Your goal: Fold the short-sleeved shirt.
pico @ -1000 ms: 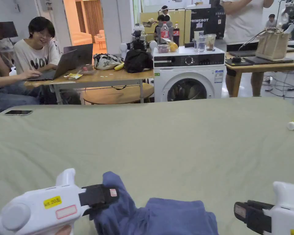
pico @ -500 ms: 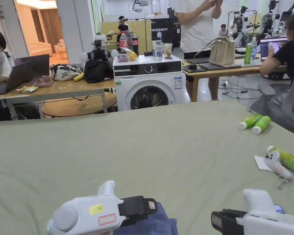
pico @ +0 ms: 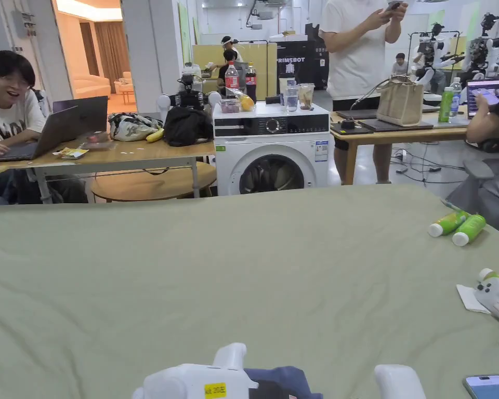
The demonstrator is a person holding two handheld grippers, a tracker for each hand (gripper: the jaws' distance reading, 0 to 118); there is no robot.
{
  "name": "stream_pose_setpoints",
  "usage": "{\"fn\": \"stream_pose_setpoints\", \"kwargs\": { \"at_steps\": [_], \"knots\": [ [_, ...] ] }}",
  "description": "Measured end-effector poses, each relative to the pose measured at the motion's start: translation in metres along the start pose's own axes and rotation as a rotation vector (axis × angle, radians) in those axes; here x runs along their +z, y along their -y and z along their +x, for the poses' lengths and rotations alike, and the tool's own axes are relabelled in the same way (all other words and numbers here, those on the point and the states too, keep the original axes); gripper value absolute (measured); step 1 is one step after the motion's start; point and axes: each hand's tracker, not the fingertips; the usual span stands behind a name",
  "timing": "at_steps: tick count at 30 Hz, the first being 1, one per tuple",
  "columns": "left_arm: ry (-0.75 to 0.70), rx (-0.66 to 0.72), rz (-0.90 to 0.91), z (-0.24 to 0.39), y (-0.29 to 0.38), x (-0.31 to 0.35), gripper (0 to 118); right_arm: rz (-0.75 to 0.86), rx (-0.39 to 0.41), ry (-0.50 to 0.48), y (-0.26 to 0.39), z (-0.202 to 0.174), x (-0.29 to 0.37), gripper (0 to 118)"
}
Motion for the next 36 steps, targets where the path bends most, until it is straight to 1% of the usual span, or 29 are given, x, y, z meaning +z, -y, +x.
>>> {"fn": "stream_pose_setpoints", "kwargs": {
  "at_steps": [1,2,4,5,6,7,8,9,10,11,12,14,15,17,19,21,22,24,25,26,28,30,33,34,36],
  "knots": [
    [0.012,0.007,0.033,-0.001,-0.001,0.015,38,0.001,0.009,-0.015,-0.005,-0.003,-0.007,0],
    [0.019,0.029,0.065,-0.007,-0.003,0.035,48,-0.005,0.013,-0.036,-0.013,-0.008,-0.017,0],
    [0.027,0.102,0.102,-0.021,-0.004,0.067,57,-0.031,0.022,-0.055,-0.026,-0.017,-0.041,0],
    [0.009,0.14,0.119,-0.03,-0.002,0.084,59,-0.062,0.041,-0.05,-0.032,-0.02,-0.055,0],
    [-0.016,0.165,0.146,-0.04,-0.001,0.099,60,-0.125,0.084,-0.018,-0.037,-0.025,-0.072,0],
    [-0.056,0.175,0.175,-0.047,0.001,0.11,60,-0.205,0.127,0.036,-0.039,-0.028,-0.089,0],
    [-0.102,0.182,0.193,-0.056,0.004,0.12,60,-0.325,0.166,0.096,-0.039,-0.03,-0.109,0],
    [-0.14,0.203,0.196,-0.064,0.008,0.128,60,-0.433,0.179,0.106,-0.03,-0.028,-0.127,0],
    [-0.158,0.227,0.2,-0.069,0.011,0.13,60,-0.381,0.176,0.086,-0.027,-0.027,-0.13,0],
    [-0.139,0.264,0.208,-0.075,0.016,0.131,60,-0.311,0.143,0.086,-0.03,-0.026,-0.123,0],
    [-0.096,0.297,0.218,-0.081,0.02,0.129,60,-0.333,0.069,0.091,-0.032,-0.026,-0.117,0],
    [-0.022,0.356,0.221,-0.09,0.025,0.116,60,-0.312,0.109,0.085,-0.025,-0.023,-0.115,0],
    [-0.007,0.379,0.215,-0.094,0.026,0.105,60,-0.296,0.114,0.082,-0.022,-0.022,-0.115,0],
    [0.025,0.415,0.212,-0.1,0.027,0.084,60,-0.278,0.086,0.084,-0.02,-0.023,-0.11,0],
    [0.078,0.458,0.183,-0.102,0.027,0.062,60,-0.274,0.095,0.083,-0.02,-0.023,-0.111,0],
    [0.032,0.444,0.176,-0.102,0.024,0.047,60,-0.274,0.092,0.088,-0.021,-0.024,-0.111,0],
    [0.002,0.431,0.174,-0.101,0.025,0.046,58,-0.274,0.101,0.09,-0.021,-0.025,-0.111,0],
    [0.015,0.402,0.172,-0.098,0.024,0.047,45,-0.273,0.115,0.095,-0.02,-0.026,-0.111,0],
    [-0.017,0.362,0.164,-0.097,0.024,0.049,35,-0.271,0.117,0.096,-0.02,-0.027,-0.111,0],
    [-0.043,0.33,0.161,-0.094,0.025,0.053,31,-0.268,0.119,0.097,-0.019,-0.027,-0.11,0],
    [-0.072,0.302,0.151,-0.094,0.026,0.053,28,-0.258,0.127,0.098,-0.017,-0.028,-0.108,0],
    [-0.056,0.342,0.171,-0.093,0.029,0.053,27,-0.246,0.139,0.102,-0.016,-0.029,-0.107,0],
    [-0.11,0.277,0.184,-0.083,0.03,0.057,25,-0.229,0.139,0.102,-0.018,-0.032,-0.1,0],
    [-0.111,0.256,0.208,-0.079,0.028,0.062,24,-0.195,0.122,0.081,-0.019,-0.034,-0.094,0],
    [-0.093,0.252,0.239,-0.077,0.024,0.083,24,-0.13,0.088,0.004,-0.023,-0.041,-0.08,0]
  ]
}}
